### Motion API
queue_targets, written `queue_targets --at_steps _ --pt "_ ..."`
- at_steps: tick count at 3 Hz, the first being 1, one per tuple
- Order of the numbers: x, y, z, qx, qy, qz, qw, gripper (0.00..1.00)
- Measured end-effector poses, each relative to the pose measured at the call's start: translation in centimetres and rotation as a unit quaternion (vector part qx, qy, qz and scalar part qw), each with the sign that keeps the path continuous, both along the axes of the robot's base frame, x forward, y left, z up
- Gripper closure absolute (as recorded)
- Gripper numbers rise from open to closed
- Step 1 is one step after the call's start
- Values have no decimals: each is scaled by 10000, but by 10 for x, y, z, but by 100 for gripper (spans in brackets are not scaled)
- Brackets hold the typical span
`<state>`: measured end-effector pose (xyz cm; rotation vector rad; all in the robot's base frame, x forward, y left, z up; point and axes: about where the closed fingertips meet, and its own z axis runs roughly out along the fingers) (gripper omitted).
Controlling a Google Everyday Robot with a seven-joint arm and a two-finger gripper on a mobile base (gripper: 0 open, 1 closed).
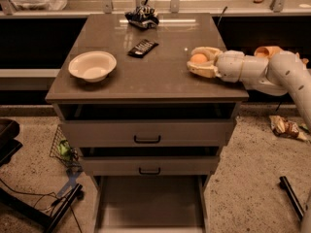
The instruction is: Pick orange from bottom drawer and place on counter
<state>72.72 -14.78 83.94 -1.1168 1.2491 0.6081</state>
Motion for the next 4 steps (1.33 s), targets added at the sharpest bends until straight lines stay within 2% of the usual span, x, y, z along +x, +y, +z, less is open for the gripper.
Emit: queue_targets --at_steps 1,4 --pt "0 0 3 0 0 0 10000 86" --pt "1 11 3 17 8 81 10000 16"
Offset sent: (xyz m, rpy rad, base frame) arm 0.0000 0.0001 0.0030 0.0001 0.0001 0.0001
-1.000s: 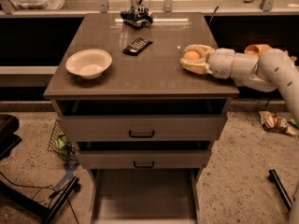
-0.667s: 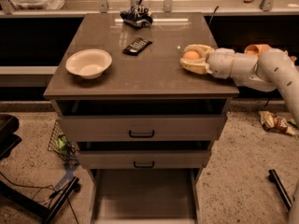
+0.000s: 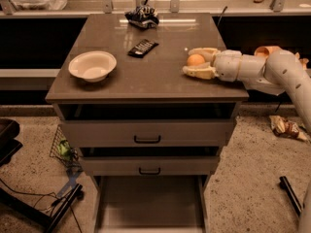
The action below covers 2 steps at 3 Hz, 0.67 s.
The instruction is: Pick orange from bottom drawer and place on counter
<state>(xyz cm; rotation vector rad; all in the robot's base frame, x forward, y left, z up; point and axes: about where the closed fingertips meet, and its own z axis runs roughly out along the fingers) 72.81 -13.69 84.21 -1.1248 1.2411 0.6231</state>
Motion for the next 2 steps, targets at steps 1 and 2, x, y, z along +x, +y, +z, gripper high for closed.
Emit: queue_targets --at_steps 1,2 --pt "0 4 0 6 3 29 10000 0" --pt "0 4 0 6 3 30 10000 0"
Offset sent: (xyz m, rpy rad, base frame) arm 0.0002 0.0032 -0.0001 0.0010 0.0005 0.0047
